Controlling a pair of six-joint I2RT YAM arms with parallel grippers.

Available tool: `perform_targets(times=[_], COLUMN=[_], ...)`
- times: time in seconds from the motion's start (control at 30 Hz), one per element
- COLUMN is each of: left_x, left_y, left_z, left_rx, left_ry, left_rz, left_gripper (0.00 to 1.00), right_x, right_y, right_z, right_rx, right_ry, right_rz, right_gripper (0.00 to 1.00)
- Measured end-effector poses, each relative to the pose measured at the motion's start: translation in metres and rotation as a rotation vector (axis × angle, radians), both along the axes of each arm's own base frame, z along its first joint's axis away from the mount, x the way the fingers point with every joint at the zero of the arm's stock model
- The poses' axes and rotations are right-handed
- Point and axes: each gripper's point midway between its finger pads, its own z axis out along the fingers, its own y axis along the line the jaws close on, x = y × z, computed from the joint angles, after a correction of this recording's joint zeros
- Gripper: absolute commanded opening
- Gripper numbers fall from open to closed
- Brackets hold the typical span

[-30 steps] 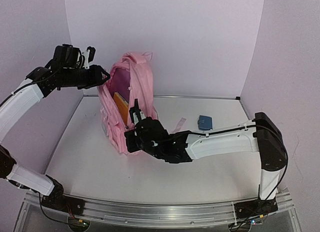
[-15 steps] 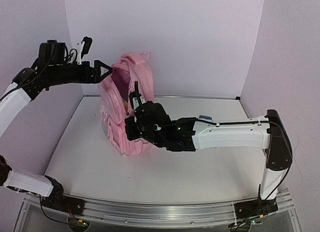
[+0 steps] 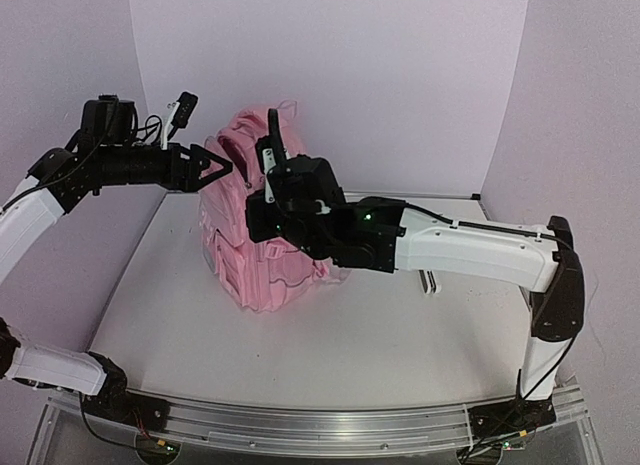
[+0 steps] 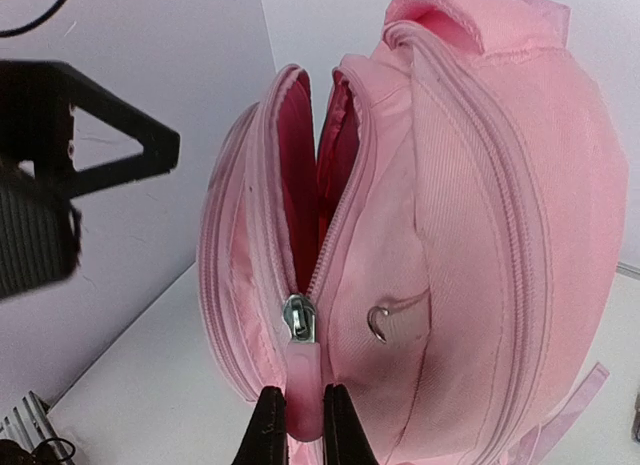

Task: Pack the student bag
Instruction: Zip the student bag at the center of the board.

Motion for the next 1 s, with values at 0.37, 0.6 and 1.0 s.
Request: perform_targets(times=[0.37, 0.6, 1.0], left_x=[-0.007, -0.017, -0.007], left_y=[-0.012, -0.027, -0.05], left_z=[-0.025, -0.019, -0.044], left_rx=[-0.114, -0.128, 0.051], left_ry=[0.202, 0.185, 0.173], left_rz=[-0.019, -0.062, 0.1], left_gripper=[0.68, 0.66, 0.45], right_x=[-0.003, -0.009, 0.031], right_y=[-0.004, -0.036, -0.122], right_z=[0.026, 0.007, 0.008], right_rx=[0.077, 0.052, 0.144], right_ry=[-0.034, 0.003, 0.059], right_rz=[0.014, -0.021, -0.204], right_gripper=[0.42, 0.54, 0.56])
